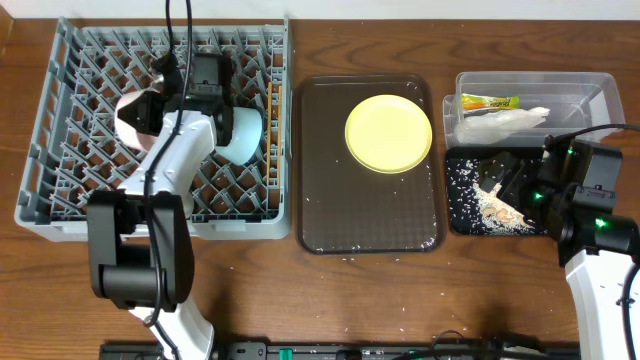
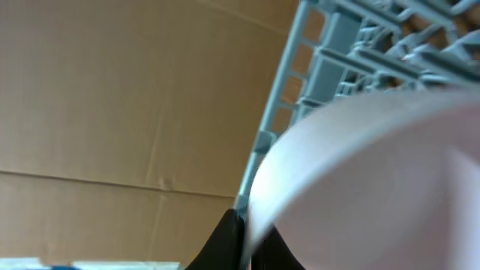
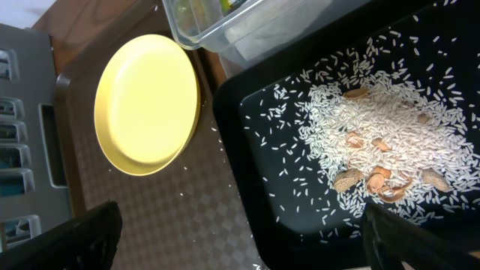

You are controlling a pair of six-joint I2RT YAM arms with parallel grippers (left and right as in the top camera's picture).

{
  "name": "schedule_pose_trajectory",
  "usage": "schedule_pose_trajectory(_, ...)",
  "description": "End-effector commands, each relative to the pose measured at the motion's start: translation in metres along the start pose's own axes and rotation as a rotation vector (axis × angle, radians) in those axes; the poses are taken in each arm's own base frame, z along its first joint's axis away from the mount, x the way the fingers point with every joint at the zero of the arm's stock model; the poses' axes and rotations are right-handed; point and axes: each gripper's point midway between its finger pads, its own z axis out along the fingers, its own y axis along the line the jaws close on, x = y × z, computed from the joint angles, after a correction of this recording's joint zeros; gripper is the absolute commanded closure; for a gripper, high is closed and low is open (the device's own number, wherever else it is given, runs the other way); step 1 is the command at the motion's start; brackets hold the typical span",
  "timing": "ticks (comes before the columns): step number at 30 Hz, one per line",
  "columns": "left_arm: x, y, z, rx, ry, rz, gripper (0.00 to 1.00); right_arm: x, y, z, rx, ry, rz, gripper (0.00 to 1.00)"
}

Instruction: Sort waste into correct bins and load items into the dishwasher

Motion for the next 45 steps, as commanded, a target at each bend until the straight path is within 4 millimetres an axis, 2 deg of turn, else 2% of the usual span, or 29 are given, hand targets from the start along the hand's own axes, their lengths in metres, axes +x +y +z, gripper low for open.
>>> schedule_pose_trajectory(1, 0.001, -0.02, -0.006, 0.076, -0.014, -0.009, 0.92, -0.005, 0.004, -0.005, -0.011, -0.02, -0.001, 0.01)
schedule_pose_trajectory(8, 0.0, -0.023, -0.011, 0.085, -0.022, -0.002, 0.92, -0.005, 0.004, -0.005, -0.011, -0.02, -0.001, 0.01)
schedule_pose_trajectory(10, 0.001, -0.023, -0.011, 0.084, -0.02, 0.007, 0.85, -0.005, 0.004, -0.005, -0.011, -0.02, -0.001, 0.01)
schedule_pose_trajectory(11, 0.001, -0.023, -0.011, 0.084, -0.018, 0.011, 0.78, -0.005, 0.004, -0.005, -0.011, -0.02, -0.001, 0.01)
schedule_pose_trajectory(15, 0.003, -0.024, -0.013, 0.087, -0.018, 0.028, 0.6, -0.005, 0.004, -0.005, -0.011, -0.02, -0.001, 0.01)
schedule_pose_trajectory(18, 0.0, -0.031, -0.019, 0.118, -0.032, 0.032, 0.51, -0.005, 0.004, -0.005, -0.011, -0.02, -0.001, 0.01)
schedule_pose_trajectory(22, -0.001, -0.051, -0.028, 0.23, -0.048, 0.044, 0.49, -0.005, 0.004, -0.005, -0.011, -0.02, -0.001, 0.01)
schedule_pose_trajectory(27, -0.008, -0.06, -0.049, 0.29, -0.094, 0.046, 0.45, -0.005, 0.004, -0.005, -0.011, -0.02, -0.001, 0.01)
schedule_pose_trajectory(32, -0.013, -0.065, -0.079, 0.457, -0.145, 0.035, 0.43, -0.005, 0.004, -0.005, -0.011, -0.02, -0.001, 0.01)
schedule_pose_trajectory(35, -0.018, -0.06, -0.101, 0.593, -0.178, -0.017, 0.43, -0.005, 0.004, -0.005, -0.011, -0.02, -0.001, 0.01)
schedule_pose_trajectory(37, -0.02, -0.054, -0.117, 0.697, -0.195, -0.068, 0.48, -0.005, 0.004, -0.005, -0.011, -0.02, -0.001, 0.01)
schedule_pose_trajectory(38, -0.02, -0.05, -0.126, 0.757, -0.203, -0.098, 0.57, -0.005, 0.004, -0.005, -0.011, -0.02, -0.001, 0.01)
schedule_pose_trajectory(39, -0.021, -0.047, -0.133, 0.806, -0.207, -0.126, 0.71, -0.005, 0.004, -0.005, -0.011, -0.02, -0.001, 0.01)
schedule_pose_trajectory(41, -0.02, -0.04, -0.15, 0.919, -0.209, -0.18, 0.92, -0.005, 0.004, -0.005, -0.011, -0.02, -0.001, 0.01)
schedule_pose_trajectory(43, -0.018, -0.037, -0.166, 1.018, -0.217, -0.194, 0.92, -0.005, 0.004, -0.005, -0.011, -0.02, -0.001, 0.01)
schedule_pose_trajectory(45, -0.017, -0.038, -0.174, 1.067, -0.221, -0.19, 0.92, -0.005, 0.004, -0.005, -0.011, -0.02, -0.001, 0.01)
